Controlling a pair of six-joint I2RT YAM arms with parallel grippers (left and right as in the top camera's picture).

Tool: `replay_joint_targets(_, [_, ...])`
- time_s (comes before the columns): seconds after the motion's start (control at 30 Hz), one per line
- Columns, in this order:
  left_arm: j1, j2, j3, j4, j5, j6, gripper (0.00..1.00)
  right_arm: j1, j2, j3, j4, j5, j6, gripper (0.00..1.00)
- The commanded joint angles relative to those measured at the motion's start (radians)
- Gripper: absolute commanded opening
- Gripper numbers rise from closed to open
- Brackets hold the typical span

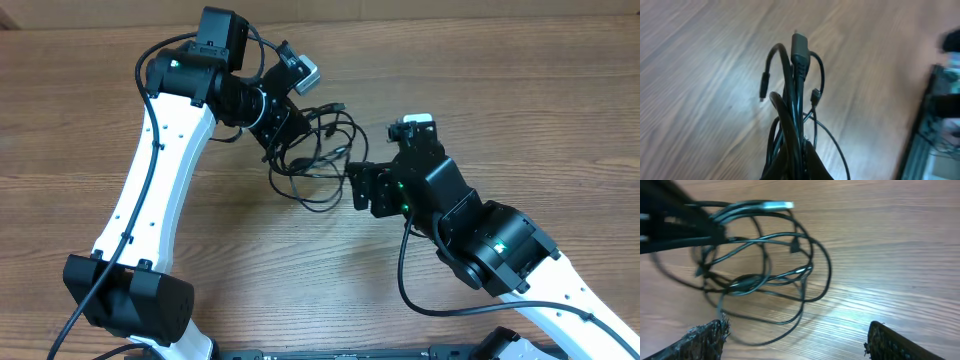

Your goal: Untangle cables

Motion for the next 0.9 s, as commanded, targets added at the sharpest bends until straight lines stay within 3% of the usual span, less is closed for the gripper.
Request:
replay_joint_targets(0.0, [0.0, -0.025, 0.017, -0.001, 0.206, 0.075, 0.04, -0.003, -0.004, 0.019, -0.018, 0.128, 0.036, 0.89])
replay_joint_targets(0.37, [0.0, -0.032, 0.018, -0.026, 0.484, 0.098, 0.04, -0.003, 0.036, 0.019, -0.019, 0.222, 0.036, 0.9])
replay_joint_targets(0.77, [0.037, -0.034, 0.018, -0.05, 0.445, 0.097, 0.04, -0.042, 0.082, 0.019, -0.022, 0.175, 0.058, 0.9])
replay_joint_targets(0.87, [0.092, -0.034, 0.018, -0.016, 0.466, 0.013, 0.04, -0.042, 0.08, 0.019, -0.023, 0.082, 0.059, 0.9])
